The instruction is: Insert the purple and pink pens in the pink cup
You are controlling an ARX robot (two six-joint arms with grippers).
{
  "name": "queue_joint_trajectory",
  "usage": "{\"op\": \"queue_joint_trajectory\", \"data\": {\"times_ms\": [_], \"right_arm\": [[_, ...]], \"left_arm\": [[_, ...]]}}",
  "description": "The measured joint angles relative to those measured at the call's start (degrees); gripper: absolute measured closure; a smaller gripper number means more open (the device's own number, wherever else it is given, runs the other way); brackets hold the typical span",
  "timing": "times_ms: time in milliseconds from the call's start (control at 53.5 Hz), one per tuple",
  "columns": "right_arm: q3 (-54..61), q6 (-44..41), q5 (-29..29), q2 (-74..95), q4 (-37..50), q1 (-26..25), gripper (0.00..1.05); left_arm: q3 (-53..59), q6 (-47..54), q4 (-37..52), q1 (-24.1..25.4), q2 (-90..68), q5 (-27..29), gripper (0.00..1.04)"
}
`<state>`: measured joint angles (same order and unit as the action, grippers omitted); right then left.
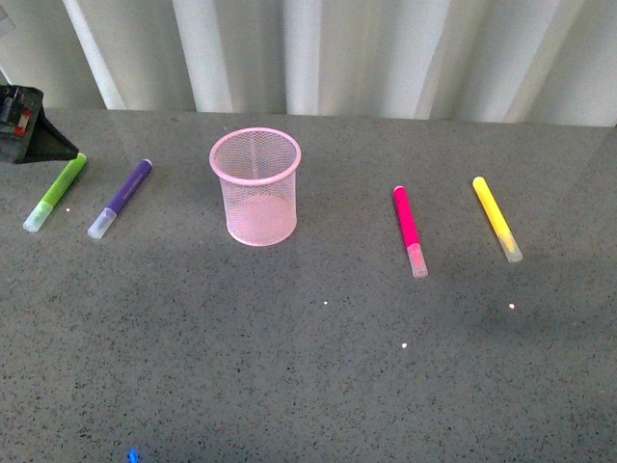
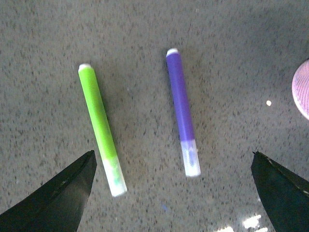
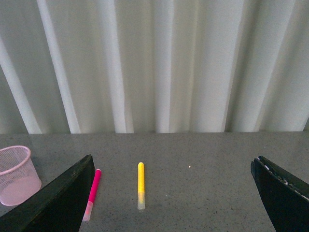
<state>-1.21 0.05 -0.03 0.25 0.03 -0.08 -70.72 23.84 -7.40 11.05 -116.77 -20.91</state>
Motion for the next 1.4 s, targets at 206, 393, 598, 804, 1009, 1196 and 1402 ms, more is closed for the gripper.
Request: {"op": "queue_joint_trajectory", "data": {"times_ms": [206,393,598,804,1009,1196,1402], "right_arm": [[0.0,0.0,0.0,0.0,0.0,0.0,0.07],[0.0,0.0,0.0,0.0,0.0,0.0,0.07],[0.0,0.0,0.0,0.0,0.0,0.0,0.07],[0.0,0.0,0.0,0.0,0.0,0.0,0.07],[0.0,0.0,0.0,0.0,0.0,0.0,0.07],[0.0,0.0,0.0,0.0,0.0,0.0,0.07],[0.0,0.0,0.0,0.0,0.0,0.0,0.07]], "left_arm": [[-5.5,-1.4,0.9,-1.4,-2.8,-0.7,0.07],[-9.2,-1.2,0.6,-4.1,-8.1,0.7,0.07],[-14.0,-0.5,-0.7,-6.5,-12.7,2.2,0.07],[-17.2,0.3,-2.3,-6.8,-15.2,2.9,0.07],[-19.2,0.9,-2.8,-6.2,-17.2,3.5,0.07],[-20.1,1.4,-2.8,-5.9,-18.9,4.0,0.07],[-20.6,1.5,-2.5,-5.9,-20.5,3.9,0.07]]}}
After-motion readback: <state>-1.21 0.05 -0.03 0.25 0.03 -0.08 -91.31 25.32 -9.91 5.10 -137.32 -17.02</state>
